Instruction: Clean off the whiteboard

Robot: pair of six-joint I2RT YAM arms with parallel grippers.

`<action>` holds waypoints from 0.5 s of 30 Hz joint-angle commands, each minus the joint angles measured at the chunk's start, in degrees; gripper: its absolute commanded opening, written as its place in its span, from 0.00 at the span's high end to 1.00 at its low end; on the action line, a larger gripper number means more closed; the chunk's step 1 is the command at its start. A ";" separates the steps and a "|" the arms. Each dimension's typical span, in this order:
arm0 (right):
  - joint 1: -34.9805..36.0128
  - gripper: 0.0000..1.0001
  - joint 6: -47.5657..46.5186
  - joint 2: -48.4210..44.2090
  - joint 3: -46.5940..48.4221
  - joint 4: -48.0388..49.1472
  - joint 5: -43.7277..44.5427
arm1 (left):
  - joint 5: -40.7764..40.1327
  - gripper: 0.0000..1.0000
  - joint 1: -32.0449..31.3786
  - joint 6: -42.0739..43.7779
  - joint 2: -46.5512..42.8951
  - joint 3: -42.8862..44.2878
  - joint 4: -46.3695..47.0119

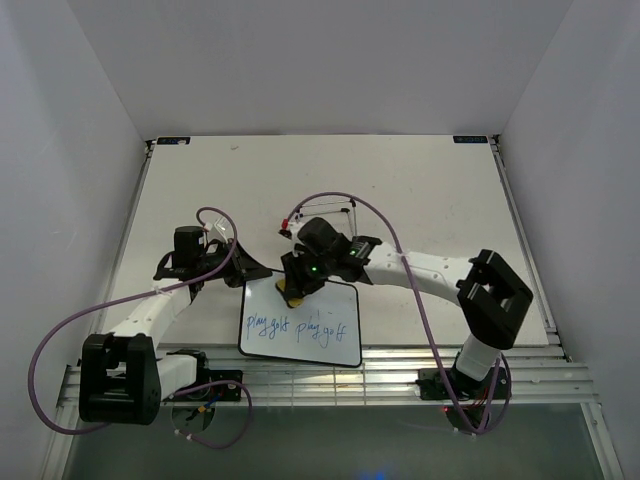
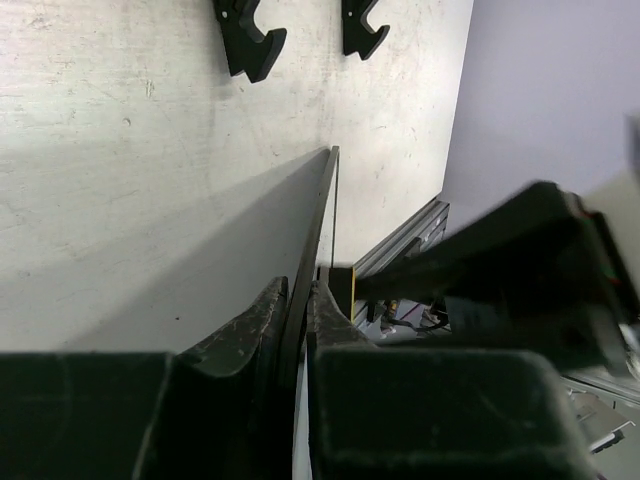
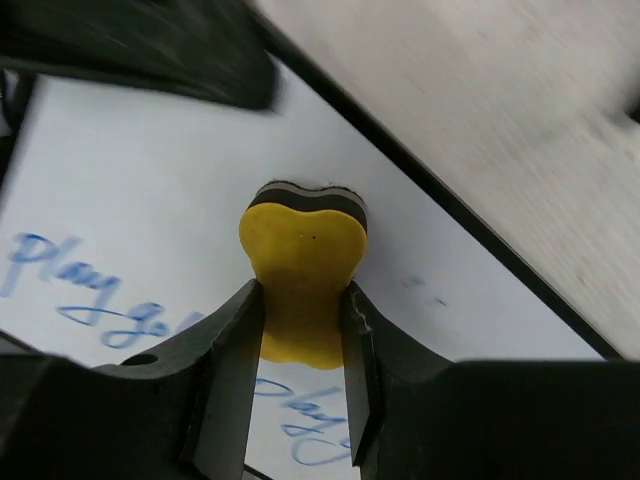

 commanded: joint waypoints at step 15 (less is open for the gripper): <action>-7.20 0.69 -1.61 1.40 -10.42 -1.49 3.48 | -7.61 1.00 -0.43 0.33 -2.19 -0.86 -1.58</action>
